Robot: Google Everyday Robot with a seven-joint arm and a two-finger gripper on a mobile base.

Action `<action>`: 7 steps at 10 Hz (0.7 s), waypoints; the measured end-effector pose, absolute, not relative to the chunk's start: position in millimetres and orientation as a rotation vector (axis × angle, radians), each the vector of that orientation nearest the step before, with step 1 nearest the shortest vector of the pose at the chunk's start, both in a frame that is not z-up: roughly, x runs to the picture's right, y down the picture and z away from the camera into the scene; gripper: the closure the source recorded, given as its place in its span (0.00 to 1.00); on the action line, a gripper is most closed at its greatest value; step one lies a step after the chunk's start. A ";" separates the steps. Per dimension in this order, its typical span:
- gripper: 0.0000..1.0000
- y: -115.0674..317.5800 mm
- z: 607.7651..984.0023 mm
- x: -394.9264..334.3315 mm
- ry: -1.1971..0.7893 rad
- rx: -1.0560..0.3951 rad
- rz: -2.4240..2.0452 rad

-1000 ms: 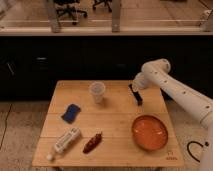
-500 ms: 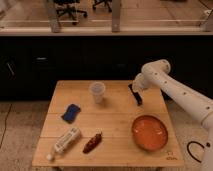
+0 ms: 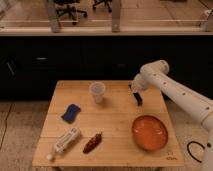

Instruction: Knock the eraser over

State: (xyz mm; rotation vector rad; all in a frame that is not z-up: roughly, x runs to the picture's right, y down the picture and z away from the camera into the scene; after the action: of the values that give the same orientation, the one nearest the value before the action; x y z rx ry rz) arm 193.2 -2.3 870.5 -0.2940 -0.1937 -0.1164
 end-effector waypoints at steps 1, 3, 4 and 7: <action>1.00 -1.9 870.4 193.0 -0.194 -0.293 -0.118; 1.00 -2.6 870.1 190.1 -0.195 -0.289 -0.124; 1.00 -2.3 870.1 188.5 -0.197 -0.288 -0.127; 1.00 -0.9 870.3 186.3 -0.197 -0.285 -0.131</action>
State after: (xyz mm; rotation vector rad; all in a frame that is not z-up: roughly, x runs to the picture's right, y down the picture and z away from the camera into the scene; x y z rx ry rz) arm 186.3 -0.9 870.3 -0.2850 -0.1967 -0.1312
